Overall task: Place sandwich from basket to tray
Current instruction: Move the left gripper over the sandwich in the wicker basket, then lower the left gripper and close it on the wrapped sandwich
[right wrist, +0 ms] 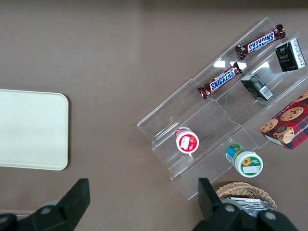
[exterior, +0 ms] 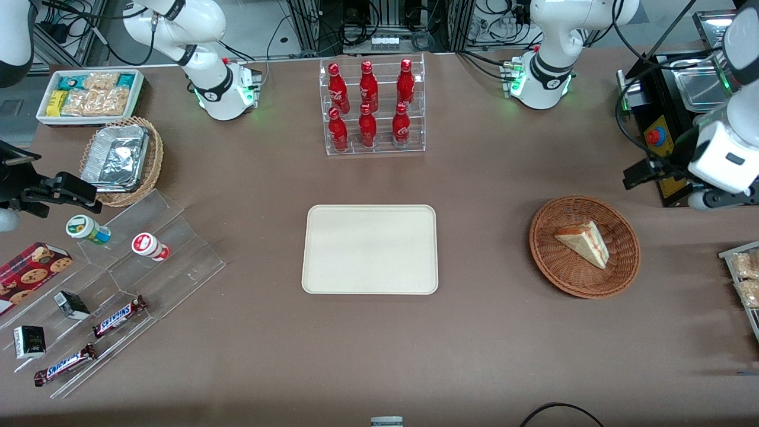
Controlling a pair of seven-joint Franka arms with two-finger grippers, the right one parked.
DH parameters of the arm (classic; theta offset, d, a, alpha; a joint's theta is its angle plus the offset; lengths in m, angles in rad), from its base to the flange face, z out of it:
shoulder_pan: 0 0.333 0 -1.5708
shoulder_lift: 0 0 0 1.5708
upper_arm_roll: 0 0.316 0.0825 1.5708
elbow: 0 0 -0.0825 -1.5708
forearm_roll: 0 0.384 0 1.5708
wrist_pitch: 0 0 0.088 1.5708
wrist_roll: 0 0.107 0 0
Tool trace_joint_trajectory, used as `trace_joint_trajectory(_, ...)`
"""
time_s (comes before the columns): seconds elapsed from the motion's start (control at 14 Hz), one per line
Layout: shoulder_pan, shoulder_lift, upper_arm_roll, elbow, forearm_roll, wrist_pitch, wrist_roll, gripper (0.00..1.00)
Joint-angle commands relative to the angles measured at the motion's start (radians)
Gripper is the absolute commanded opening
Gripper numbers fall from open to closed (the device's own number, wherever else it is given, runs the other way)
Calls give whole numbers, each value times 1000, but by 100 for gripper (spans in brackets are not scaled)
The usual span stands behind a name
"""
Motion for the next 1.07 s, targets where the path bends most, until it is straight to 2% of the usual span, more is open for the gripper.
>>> trace_joint_trajectory(0.0,3,3,16,-77,13,65,-80,100)
trace_joint_trajectory(0.21,3,5,26,-198,13,197,-146,100)
trace_joint_trajectory(0.43,3,29,33,-319,15,363,-288,100)
trace_joint_trajectory(0.79,3,90,74,-427,13,511,-374,100)
trace_joint_trajectory(1.0,3,158,74,-456,-10,633,-512,100)
